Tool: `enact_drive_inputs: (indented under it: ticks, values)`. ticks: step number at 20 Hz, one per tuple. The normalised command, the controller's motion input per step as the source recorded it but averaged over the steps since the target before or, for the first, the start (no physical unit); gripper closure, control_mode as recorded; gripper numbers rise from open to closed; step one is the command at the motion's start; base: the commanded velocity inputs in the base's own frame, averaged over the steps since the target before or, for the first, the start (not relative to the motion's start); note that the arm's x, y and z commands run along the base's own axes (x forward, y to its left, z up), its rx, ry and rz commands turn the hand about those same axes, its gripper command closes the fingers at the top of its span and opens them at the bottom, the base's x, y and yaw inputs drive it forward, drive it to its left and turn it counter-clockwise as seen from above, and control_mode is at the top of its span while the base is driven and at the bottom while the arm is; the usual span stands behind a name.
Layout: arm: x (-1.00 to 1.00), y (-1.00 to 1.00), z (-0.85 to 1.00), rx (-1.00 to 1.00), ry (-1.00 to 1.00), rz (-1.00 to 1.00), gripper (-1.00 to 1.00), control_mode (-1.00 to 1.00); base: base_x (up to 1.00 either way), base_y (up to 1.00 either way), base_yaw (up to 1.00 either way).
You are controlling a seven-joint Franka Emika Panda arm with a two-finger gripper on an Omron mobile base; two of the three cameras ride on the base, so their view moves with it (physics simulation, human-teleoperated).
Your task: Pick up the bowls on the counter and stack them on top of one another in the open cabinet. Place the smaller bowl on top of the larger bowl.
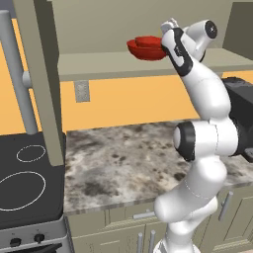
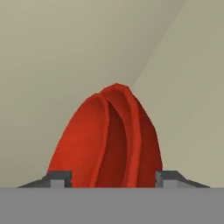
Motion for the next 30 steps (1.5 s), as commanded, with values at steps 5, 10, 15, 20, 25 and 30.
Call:
enact_drive_inputs:
  ticks: [5, 10, 15, 20, 25, 30]
  values:
    - [0.07, 0.0, 0.21, 0.02, 0.0, -0.02, -1.0, -1.0, 0.0, 0.0, 0.0]
    - [0.0, -0.06, 0.41, 0.02, 0.03, -0.01, -1.0, -1.0, 0.0, 0.0, 0.0]
    - [-0.49, -0.15, 0.32, 0.01, 0.02, 0.0, -1.0, -1.0, 0.0, 0.0, 0.0]
    - [-0.84, -0.26, 0.03, 0.0, 0.0, 0.0, -1.0, -1.0, 0.0, 0.0, 0.0]
    - [-0.98, -0.31, -0.03, 0.0, -0.01, 0.0, -1.0, -1.0, 0.0, 0.0, 0.0]
    - [-1.0, -0.14, -0.15, 0.0, 0.0, 0.05, -1.0, -1.0, 0.0, 0.0, 0.0]
